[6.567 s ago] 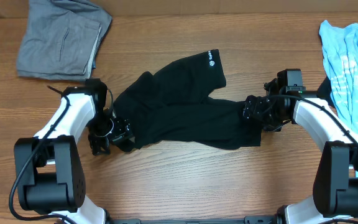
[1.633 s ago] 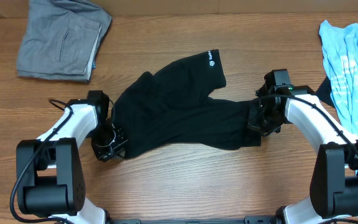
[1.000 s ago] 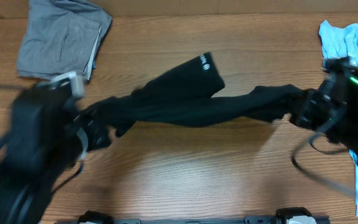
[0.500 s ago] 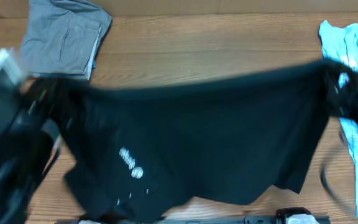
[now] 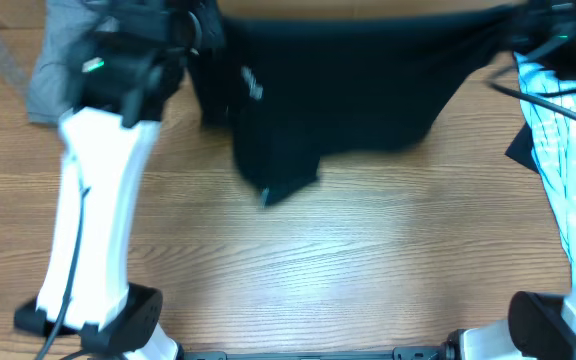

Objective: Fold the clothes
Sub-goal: 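Lift the black t-shirt high with both grippers and shake it out, then swing the shirt forward and lay it flat with both grippers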

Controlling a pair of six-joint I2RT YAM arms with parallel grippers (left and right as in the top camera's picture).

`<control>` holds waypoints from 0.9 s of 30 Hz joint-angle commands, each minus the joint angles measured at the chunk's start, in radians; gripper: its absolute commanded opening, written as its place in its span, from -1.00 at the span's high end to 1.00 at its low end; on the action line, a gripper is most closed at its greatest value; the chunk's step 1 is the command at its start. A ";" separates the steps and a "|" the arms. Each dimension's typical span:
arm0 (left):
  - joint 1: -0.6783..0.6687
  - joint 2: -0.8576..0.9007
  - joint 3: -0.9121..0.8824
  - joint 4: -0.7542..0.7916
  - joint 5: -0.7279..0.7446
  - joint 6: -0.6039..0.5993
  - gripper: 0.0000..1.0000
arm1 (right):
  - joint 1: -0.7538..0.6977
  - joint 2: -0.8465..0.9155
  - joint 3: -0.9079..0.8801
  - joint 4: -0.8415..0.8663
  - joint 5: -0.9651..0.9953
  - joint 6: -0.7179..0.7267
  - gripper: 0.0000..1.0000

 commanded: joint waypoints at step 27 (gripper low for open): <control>-0.012 -0.057 -0.176 -0.410 0.065 -0.062 0.92 | -0.046 -0.358 -0.733 0.094 -0.138 0.021 0.92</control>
